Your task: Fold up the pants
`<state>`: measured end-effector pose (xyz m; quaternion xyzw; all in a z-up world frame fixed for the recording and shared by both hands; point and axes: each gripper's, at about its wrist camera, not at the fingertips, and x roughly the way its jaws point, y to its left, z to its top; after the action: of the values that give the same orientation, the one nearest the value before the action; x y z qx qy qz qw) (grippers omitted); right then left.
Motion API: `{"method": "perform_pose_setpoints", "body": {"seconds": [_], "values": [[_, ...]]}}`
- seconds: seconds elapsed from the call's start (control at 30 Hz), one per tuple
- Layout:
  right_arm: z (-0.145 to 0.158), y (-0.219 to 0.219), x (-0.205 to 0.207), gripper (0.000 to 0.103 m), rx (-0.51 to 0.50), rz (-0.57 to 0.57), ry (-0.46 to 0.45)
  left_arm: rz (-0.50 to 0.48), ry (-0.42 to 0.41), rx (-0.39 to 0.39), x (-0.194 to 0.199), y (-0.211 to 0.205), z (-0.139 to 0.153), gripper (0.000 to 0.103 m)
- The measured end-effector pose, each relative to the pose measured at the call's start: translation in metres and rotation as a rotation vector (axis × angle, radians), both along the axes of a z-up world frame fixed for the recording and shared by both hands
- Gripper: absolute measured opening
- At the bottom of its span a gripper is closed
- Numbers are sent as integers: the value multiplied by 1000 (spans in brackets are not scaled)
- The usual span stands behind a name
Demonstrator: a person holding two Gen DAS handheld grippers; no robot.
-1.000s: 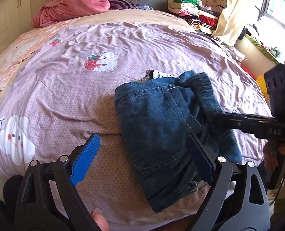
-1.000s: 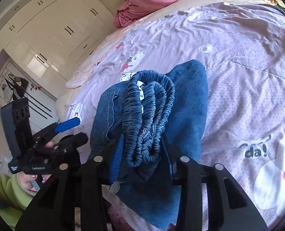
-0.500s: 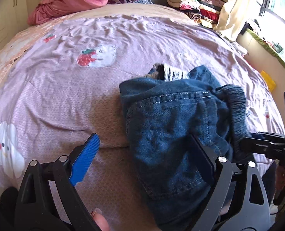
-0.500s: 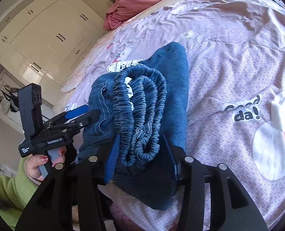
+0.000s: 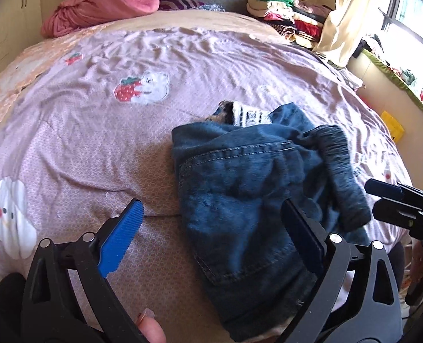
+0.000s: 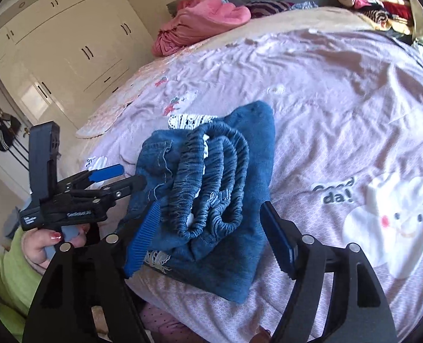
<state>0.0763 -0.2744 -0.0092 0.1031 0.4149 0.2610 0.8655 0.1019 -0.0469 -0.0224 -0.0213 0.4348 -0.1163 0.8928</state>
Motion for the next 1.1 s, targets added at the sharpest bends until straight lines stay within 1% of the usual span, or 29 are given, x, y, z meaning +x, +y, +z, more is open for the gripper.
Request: {"method": "perform_pose_setpoints", "body": {"seconds": [0.1, 0.23, 0.57, 0.8, 0.93, 1.0, 1.03, 1.1], "values": [[7, -5, -4, 73, -12, -13, -28, -9, -9, 2, -6, -3, 8, 93], [12, -11, -5, 73, -23, -38, -52, -16, -22, 6, -11, -6, 15, 93], [6, -19, 12, 75, -56, -87, -36, -22, -29, 24, -14, -8, 17, 93], [-6, -19, 23, 75, -72, -93, -5, -17, -6, 22, -11, -7, 8, 93], [-15, -16, 29, 74, -84, -73, 14, -9, 30, -3, -8, -2, -4, 93], [-19, -15, 33, 74, -76, -59, 25, -7, 60, -28, -6, 0, -12, 93], [-21, -15, 35, 72, -68, -52, 30, -9, 76, -48, -6, 1, -16, 93], [-24, -14, 39, 65, -50, -37, 43, -12, 88, -68, -5, 2, -21, 93]]}}
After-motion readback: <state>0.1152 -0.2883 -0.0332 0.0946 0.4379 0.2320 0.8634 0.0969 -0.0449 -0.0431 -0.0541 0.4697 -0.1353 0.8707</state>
